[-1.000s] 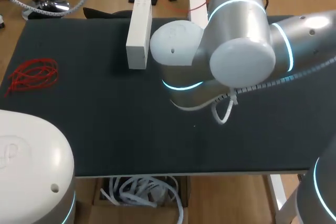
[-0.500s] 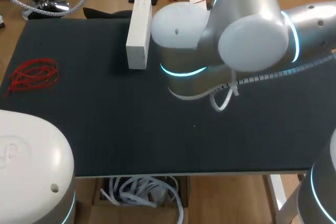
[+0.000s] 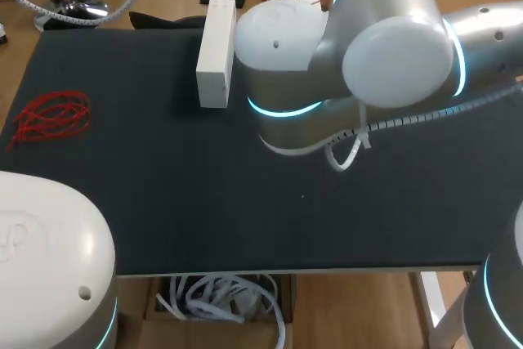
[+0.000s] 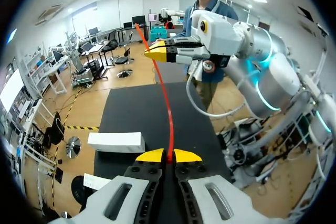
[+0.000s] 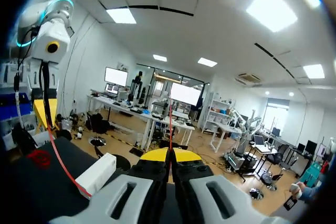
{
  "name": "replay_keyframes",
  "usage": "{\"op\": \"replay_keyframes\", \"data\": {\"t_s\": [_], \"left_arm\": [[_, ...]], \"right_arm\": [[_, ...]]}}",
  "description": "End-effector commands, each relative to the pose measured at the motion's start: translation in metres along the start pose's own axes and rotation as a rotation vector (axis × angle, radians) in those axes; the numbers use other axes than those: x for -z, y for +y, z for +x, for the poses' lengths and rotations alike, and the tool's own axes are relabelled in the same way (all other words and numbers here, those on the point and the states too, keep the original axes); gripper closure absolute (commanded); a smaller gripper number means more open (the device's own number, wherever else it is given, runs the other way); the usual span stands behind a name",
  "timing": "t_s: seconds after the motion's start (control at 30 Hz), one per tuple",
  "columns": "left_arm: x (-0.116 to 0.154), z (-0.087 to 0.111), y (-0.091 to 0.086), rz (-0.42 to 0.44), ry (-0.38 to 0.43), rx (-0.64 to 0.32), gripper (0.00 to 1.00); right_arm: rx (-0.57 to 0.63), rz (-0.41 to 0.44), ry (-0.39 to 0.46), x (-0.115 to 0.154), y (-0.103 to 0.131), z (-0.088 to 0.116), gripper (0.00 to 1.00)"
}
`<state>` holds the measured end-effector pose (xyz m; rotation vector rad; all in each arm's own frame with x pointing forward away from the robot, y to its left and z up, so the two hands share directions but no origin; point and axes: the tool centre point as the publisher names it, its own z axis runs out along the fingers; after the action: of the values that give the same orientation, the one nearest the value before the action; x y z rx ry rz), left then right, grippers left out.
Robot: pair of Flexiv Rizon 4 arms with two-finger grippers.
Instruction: Grab the tape and strap the tape.
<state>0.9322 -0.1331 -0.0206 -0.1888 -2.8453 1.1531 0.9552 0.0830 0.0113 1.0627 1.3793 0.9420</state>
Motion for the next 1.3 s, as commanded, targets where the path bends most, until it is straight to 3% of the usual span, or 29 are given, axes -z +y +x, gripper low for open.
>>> {"op": "replay_keyframes", "data": {"t_s": [0.03,0.23,0.43,0.63,0.8,1.0,1.3], "left_arm": [[0.001,0.000,0.000,-0.003,0.001,0.001,1.00],[0.001,0.000,0.000,-0.003,0.001,0.001,1.00],[0.001,0.000,0.000,-0.003,0.001,0.001,1.00],[0.001,0.000,0.000,-0.003,0.001,0.001,1.00],[0.001,0.000,0.000,-0.003,0.001,0.001,1.00],[0.001,0.000,0.000,-0.003,0.001,0.001,1.00],[0.001,0.000,0.000,-0.003,0.001,0.001,1.00]], "right_arm": [[0.203,0.053,-0.027,0.012,0.012,0.017,1.00],[0.469,0.033,-0.026,0.027,0.014,0.030,1.00],[0.702,0.017,0.037,0.038,0.006,0.041,1.00],[0.883,-0.054,0.206,0.036,0.012,0.045,1.00],[0.980,-0.084,0.278,0.034,0.021,0.048,1.00],[1.048,-0.053,0.381,0.035,0.016,0.053,1.00],[1.115,-0.007,0.378,0.027,0.007,0.064,1.00]]}}
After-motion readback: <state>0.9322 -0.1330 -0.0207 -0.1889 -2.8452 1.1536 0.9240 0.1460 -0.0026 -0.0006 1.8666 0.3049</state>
